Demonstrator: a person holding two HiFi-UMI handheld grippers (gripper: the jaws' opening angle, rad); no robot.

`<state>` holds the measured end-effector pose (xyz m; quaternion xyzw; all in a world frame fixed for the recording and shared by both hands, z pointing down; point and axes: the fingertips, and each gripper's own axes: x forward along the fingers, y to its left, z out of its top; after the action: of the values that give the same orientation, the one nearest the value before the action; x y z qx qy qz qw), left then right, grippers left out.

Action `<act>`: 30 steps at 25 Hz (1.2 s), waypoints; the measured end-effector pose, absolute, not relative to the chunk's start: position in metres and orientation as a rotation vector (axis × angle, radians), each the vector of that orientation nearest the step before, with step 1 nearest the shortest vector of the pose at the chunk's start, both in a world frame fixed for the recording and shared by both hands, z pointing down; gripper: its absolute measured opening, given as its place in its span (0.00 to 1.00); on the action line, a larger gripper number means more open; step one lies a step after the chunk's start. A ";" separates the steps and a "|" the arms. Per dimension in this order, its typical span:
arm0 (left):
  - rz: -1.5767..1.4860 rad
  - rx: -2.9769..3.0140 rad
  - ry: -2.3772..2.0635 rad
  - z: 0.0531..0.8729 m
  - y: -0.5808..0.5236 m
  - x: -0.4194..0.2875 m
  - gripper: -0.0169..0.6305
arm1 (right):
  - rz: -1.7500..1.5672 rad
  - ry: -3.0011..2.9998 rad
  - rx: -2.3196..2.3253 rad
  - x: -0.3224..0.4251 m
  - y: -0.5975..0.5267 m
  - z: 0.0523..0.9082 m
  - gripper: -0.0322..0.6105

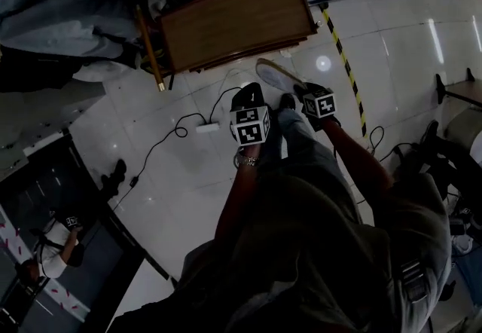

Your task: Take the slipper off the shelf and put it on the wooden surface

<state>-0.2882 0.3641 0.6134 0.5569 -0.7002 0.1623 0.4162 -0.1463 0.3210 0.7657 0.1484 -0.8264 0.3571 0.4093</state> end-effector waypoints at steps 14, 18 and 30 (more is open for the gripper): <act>0.420 1.273 -1.712 0.706 0.370 -0.314 0.03 | 1.430 -1.976 1.187 -0.171 0.130 0.969 0.19; 0.410 1.261 -1.707 0.708 0.370 -0.318 0.03 | 1.209 -1.738 1.057 -0.162 0.157 0.994 0.55; 0.333 1.368 -1.721 0.632 0.330 -0.299 0.03 | 1.117 -1.843 0.789 -0.130 0.217 0.854 0.16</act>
<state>-0.2993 0.3296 0.6319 0.5516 -0.6939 0.1344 0.4429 -0.1305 0.2171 0.8539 0.3133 -0.7323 0.4436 0.4108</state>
